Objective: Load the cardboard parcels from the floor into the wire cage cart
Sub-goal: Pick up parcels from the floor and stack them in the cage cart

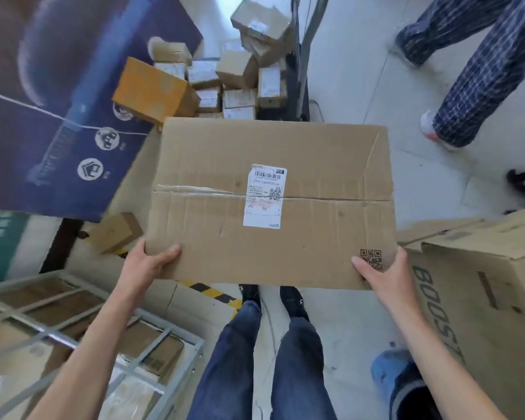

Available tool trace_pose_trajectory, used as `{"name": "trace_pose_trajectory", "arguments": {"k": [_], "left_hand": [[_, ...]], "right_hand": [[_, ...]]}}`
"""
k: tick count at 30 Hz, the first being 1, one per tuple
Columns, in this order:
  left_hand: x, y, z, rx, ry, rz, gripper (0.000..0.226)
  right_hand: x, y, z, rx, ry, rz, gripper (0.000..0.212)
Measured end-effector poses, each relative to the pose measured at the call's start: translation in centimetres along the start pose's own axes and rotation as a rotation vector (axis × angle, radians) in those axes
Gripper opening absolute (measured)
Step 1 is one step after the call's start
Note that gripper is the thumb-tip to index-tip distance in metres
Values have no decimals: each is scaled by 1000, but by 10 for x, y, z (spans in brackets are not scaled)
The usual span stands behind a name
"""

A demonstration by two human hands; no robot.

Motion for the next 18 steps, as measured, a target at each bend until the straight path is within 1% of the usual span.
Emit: {"name": "trace_pose_trajectory", "arguments": {"k": [4, 8, 10, 14, 16, 18], "left_hand": [[42, -57, -37, -23, -38, -109, 74], [83, -127, -54, -44, -106, -261, 88], [103, -165, -57, -56, -148, -348, 86], [142, -246, -48, -32, -232, -533, 85], [161, -293, -36, -13, -268, -633, 87], [178, -341, -20, 4, -298, -740, 82]], "right_hand": [[36, -47, 49, 148, -48, -23, 91], [59, -94, 104, 319, -120, 20, 83], [61, -119, 133, 414, -165, 47, 81], [48, -176, 172, 553, -256, 141, 89], [33, -208, 185, 636, -287, 187, 81], [14, -243, 193, 714, -333, 233, 76]]}}
Point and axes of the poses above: each hand's wrist, its own y-axis towards the middle knuckle, its own x-axis out of the back of the hand, z = x × y, the point moved 6 cm from there along y, towards the middle knuckle, and after that the axes turned 15 degrees about -x, right-handed, at the moved point
